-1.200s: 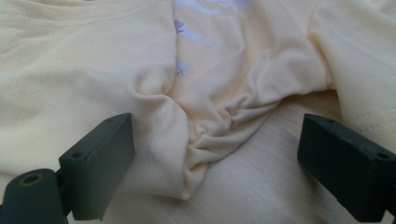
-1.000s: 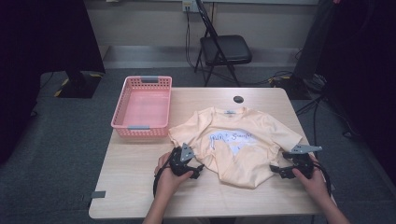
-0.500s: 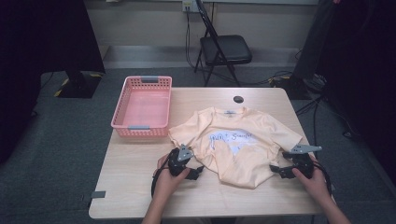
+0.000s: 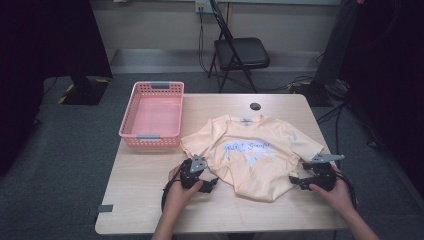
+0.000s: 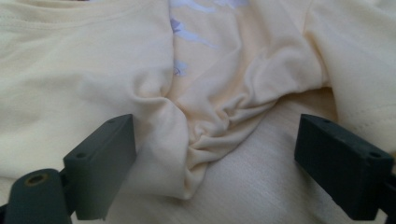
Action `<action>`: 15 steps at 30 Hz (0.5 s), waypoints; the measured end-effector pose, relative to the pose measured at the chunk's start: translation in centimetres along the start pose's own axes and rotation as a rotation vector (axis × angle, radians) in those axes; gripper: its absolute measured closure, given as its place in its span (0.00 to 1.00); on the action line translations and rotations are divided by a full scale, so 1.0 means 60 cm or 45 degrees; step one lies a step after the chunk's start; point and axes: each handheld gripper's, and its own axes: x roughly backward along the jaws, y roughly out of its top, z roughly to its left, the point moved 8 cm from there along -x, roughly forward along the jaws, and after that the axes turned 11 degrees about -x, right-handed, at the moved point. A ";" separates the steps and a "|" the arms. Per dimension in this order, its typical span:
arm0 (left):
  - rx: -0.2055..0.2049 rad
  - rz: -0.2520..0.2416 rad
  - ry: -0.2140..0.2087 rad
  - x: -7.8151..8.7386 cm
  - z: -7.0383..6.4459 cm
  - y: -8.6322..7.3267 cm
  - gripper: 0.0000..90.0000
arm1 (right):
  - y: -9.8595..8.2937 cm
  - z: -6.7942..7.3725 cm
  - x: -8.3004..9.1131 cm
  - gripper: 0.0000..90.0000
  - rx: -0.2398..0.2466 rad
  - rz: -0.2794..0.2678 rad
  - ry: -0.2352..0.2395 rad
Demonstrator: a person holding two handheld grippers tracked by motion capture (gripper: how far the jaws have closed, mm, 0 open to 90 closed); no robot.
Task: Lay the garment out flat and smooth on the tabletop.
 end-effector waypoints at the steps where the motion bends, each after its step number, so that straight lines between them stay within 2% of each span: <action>1: 0.000 0.000 0.000 0.000 0.000 0.000 0.17 | 0.005 0.001 0.004 0.14 0.016 -0.008 -0.011; 3: 0.003 0.000 -0.001 0.000 0.000 0.000 0.17 | 0.018 0.006 0.013 0.13 0.074 -0.025 -0.028; 7: -0.001 0.000 0.001 0.000 0.000 0.000 0.17 | 0.045 0.020 0.020 0.13 0.100 -0.043 -0.024; 15: 0.003 0.000 -0.001 0.000 0.000 0.000 0.17 | 0.086 0.049 -0.011 0.16 0.067 -0.085 0.036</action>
